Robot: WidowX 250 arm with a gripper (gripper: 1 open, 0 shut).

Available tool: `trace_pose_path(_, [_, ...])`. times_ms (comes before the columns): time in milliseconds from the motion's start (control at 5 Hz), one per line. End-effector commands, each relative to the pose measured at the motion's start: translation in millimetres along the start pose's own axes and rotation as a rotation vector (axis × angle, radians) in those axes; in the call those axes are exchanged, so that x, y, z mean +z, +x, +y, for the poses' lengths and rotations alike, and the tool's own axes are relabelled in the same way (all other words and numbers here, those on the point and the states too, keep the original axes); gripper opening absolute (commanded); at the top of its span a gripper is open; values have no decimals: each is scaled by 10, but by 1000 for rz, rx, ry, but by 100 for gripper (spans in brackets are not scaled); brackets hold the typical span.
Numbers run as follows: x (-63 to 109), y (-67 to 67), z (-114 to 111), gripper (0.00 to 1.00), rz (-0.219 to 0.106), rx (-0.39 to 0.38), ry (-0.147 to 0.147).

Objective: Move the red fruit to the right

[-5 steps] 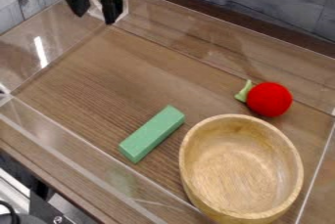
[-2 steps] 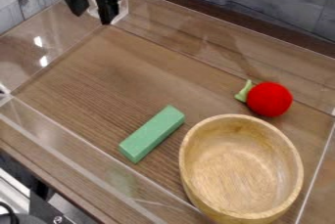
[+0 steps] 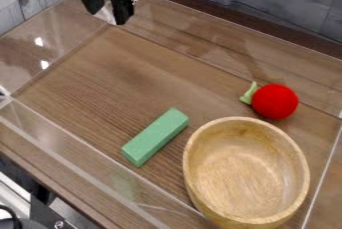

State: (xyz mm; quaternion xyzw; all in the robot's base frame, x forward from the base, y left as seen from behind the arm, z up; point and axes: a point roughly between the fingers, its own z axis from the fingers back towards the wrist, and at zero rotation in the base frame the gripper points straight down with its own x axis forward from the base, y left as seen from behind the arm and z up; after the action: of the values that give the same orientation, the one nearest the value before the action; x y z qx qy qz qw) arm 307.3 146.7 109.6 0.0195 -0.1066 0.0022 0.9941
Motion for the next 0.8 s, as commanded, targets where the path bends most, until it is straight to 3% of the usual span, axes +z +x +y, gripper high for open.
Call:
trace_pose_path(0, [35,4,68,100,-32,-25,21])
trace_pose_path(400, [-44,43,189,100,-34,68,47])
trace_pose_path(600, [-48,93,53,100,-36,138,67])
